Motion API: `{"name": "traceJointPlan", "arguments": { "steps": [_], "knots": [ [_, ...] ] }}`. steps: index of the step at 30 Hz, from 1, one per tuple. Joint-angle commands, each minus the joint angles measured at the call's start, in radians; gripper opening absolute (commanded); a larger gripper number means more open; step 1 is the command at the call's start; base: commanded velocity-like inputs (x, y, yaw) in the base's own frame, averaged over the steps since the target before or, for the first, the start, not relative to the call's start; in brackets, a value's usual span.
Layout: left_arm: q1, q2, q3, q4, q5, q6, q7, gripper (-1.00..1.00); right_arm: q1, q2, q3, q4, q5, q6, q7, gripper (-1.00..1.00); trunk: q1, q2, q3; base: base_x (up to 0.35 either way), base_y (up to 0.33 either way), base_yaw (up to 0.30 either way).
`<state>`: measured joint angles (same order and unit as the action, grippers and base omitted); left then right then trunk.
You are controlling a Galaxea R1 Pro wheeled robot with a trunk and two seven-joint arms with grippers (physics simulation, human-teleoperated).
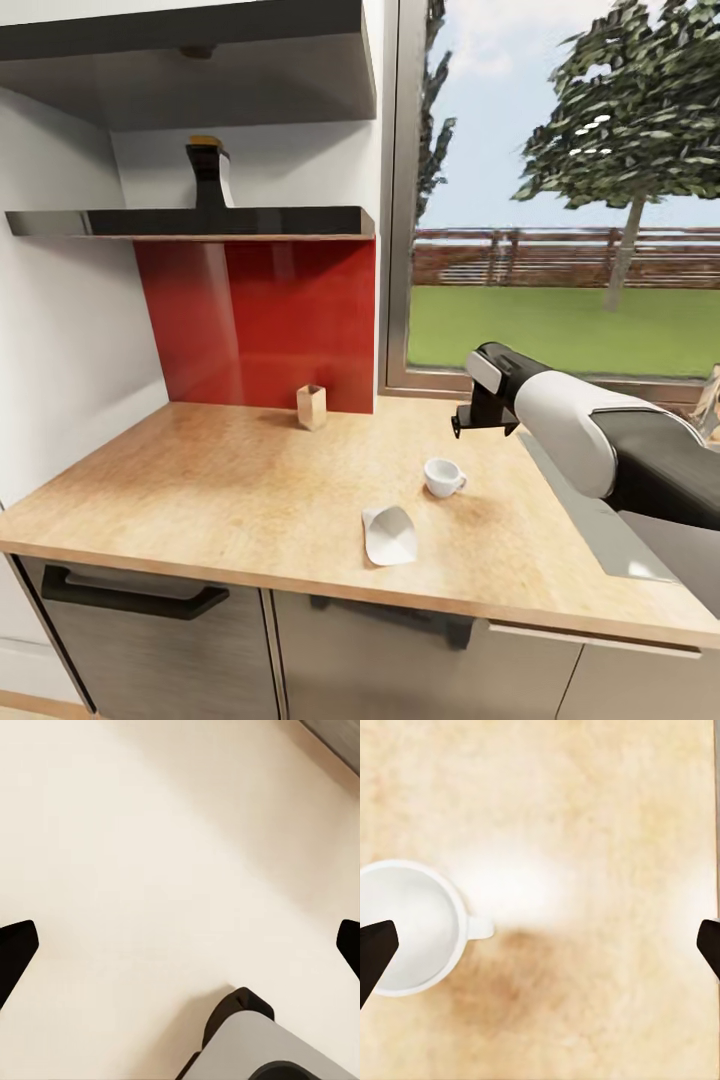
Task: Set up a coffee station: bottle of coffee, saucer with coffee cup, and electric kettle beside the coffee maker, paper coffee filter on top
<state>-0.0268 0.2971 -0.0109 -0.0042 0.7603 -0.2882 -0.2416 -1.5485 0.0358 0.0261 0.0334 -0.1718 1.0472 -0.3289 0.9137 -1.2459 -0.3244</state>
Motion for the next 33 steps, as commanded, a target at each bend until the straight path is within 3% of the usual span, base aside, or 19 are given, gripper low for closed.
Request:
{"name": "traceJointPlan", "arguments": {
  "steps": [1, 18, 27, 33],
  "knots": [
    [-0.001, 0.000, -0.001, 0.001, 0.007, -0.002, -0.006, 1.00, -0.001, 0.001, 0.003, 0.002, -0.010, 0.000, -0.008, 1.00, 0.004, -0.008, -0.005, 0.000, 0.000, 0.000],
    [-0.001, -0.002, -0.001, 0.001, 0.000, -0.002, -0.006, 1.00, -0.001, 0.006, 0.002, 0.002, -0.018, 0.000, -0.003, 1.00, 0.069, -0.127, -0.058, 0.000, 0.000, 0.000],
    [-0.001, -0.005, -0.001, 0.001, -0.001, -0.003, -0.006, 1.00, -0.001, 0.005, 0.002, 0.001, -0.027, 0.000, 0.113, 1.00, 0.104, -0.190, -0.086, 0.000, 0.000, 0.000],
    [-0.001, -0.006, -0.001, 0.001, -0.001, -0.003, -0.006, 1.00, -0.001, 0.005, 0.001, 0.000, -0.027, 0.000, 0.128, 1.00, 0.127, -0.232, -0.105, 0.000, 0.000, 0.000]
  ]
}}
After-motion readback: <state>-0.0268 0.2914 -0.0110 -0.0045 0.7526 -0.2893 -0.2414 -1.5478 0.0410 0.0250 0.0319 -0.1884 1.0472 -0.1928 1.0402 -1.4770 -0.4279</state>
